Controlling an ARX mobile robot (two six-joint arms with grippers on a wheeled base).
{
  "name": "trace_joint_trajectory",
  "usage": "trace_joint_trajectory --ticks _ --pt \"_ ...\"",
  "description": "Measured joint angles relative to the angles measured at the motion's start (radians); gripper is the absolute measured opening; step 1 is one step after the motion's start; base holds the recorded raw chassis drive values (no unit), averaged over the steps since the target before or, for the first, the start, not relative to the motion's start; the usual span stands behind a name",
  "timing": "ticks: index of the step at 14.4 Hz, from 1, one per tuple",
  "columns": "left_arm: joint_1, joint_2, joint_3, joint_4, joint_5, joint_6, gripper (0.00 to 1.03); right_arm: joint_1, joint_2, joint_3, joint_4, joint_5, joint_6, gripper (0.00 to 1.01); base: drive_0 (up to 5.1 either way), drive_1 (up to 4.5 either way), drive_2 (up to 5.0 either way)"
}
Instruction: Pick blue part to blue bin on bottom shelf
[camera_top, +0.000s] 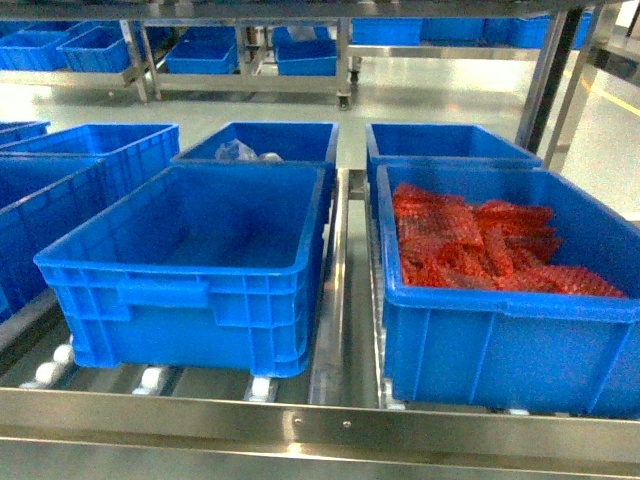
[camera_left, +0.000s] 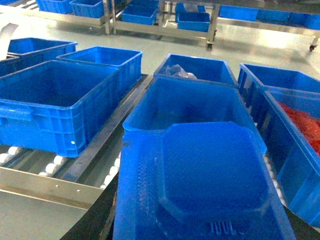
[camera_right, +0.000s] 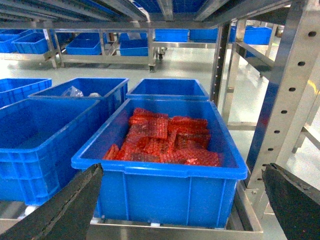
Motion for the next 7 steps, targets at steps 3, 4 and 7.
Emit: trace_joint_trajectory --ticks 3,4,7 --pt "0.0 0.0 0.0 0.001 0.0 0.0 0.44 0.0 0.0 0.0 0.0 0.0 0.0 0.98 0.0 0.0 0.0" --pt "0.0 0.0 0.0 0.002 0.0 0.0 0.44 0.0 0.0 0.0 0.0 0.0 0.0 0.98 0.0 0.0 0.0" --pt "0.0 0.0 0.0 0.002 0.001 0.0 0.44 0.0 0.0 0.0 -0.001 0.0 0.0 0.98 0.0 0.0 0.0"
